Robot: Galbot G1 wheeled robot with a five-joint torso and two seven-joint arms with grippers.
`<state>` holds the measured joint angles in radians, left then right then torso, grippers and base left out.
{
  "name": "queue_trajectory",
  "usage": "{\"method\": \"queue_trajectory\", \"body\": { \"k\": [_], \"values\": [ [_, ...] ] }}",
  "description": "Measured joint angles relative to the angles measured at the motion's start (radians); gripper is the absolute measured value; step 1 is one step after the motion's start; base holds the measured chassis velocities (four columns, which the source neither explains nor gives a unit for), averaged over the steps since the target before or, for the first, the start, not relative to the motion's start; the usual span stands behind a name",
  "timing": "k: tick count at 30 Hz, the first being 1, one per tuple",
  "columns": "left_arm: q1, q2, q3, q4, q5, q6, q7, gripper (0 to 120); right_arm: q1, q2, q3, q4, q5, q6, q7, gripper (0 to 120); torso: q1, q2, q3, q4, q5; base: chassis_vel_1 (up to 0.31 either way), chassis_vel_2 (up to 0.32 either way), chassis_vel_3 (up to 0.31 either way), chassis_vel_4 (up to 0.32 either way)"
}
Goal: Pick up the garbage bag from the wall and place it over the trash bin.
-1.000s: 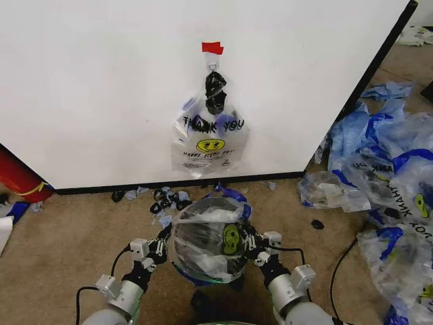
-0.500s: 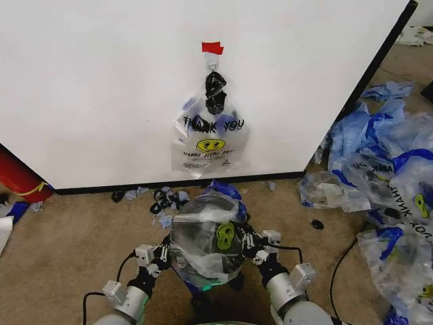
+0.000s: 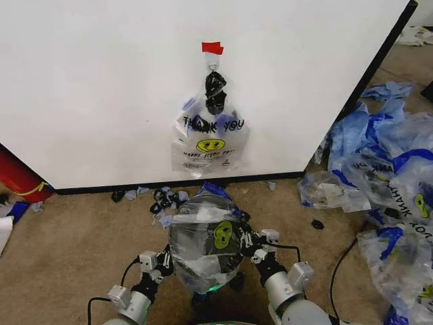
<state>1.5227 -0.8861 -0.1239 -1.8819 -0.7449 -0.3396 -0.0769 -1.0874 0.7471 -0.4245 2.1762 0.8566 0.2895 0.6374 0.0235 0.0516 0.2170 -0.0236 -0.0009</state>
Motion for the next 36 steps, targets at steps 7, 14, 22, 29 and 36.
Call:
{"method": "queue_trajectory", "body": {
  "k": [7, 14, 22, 29, 36],
  "values": [
    [-0.009, -0.011, 0.003, 0.038, 0.005, -0.005, 0.008, 0, 0.000, -0.003, -0.004, 0.003, -0.002, -0.001, 0.001, 1, 0.000, 0.000, 0.000, 0.0000, -0.0002, 0.000, 0.000, 0.000, 0.000],
    [-0.016, -0.020, 0.004, 0.062, 0.010, -0.008, 0.009, 0, 0.002, -0.006, -0.006, 0.005, -0.003, -0.002, 0.001, 1, 0.000, 0.000, 0.000, 0.0000, -0.0002, 0.000, 0.000, 0.000, 0.000],
    [-0.017, -0.029, 0.002, 0.091, 0.018, -0.013, 0.010, 0, 0.004, -0.003, -0.015, 0.005, -0.006, -0.002, 0.001, 1, 0.000, 0.000, 0.000, 0.0000, -0.0001, 0.000, 0.000, 0.000, 0.000],
    [-0.025, -0.046, 0.003, 0.121, 0.020, -0.016, 0.014, 0, 0.017, -0.006, -0.025, 0.005, -0.006, -0.002, 0.001, 1, 0.000, 0.000, 0.000, 0.0001, -0.0001, 0.000, 0.000, 0.000, 0.000],
    [-0.038, -0.052, 0.006, 0.155, 0.021, -0.020, 0.017, 0, 0.017, -0.005, -0.026, 0.004, -0.004, -0.002, 0.001, 1, 0.000, 0.000, 0.000, 0.0000, -0.0002, 0.000, 0.000, 0.000, 0.000]
  ]
}}
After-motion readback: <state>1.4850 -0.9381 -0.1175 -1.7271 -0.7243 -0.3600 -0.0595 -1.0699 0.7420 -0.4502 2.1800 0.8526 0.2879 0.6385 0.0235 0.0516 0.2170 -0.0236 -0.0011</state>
